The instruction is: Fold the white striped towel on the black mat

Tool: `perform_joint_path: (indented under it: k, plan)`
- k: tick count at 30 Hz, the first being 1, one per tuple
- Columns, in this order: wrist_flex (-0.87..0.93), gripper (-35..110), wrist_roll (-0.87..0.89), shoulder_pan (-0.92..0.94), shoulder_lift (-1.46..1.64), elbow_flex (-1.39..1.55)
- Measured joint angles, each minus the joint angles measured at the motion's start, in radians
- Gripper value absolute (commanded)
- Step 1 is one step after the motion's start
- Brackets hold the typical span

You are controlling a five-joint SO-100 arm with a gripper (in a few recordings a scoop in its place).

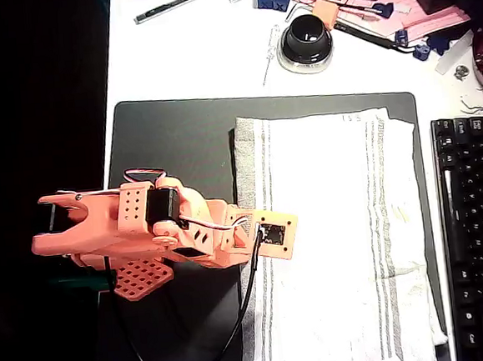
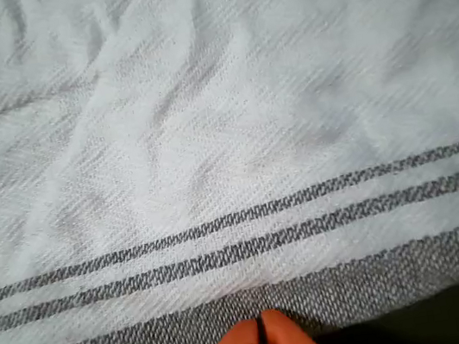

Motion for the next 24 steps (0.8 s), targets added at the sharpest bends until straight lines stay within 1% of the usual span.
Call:
perform_joint_path:
  k: [3, 6, 9, 10, 11, 13, 20, 24]
  plan:
    - [0.000, 3, 0.000, -0.026, 0.000, 0.000]
    - [0.000, 9, 0.035, -0.031, 0.000, 0.000]
    - [0.000, 9, 0.077, -0.028, 0.000, 0.000]
    - [0.000, 8, 0.081, -0.029, 0.000, 0.000]
    - [0.000, 3, 0.083, -0.029, 0.000, 0.000]
    - [0.000, 0, 0.084, -0.029, 0.000, 0.000]
    - [0.002, 0, 0.067, -0.029, 0.000, 0.000]
    - [0.017, 0, 0.028, -0.029, 0.000, 0.000]
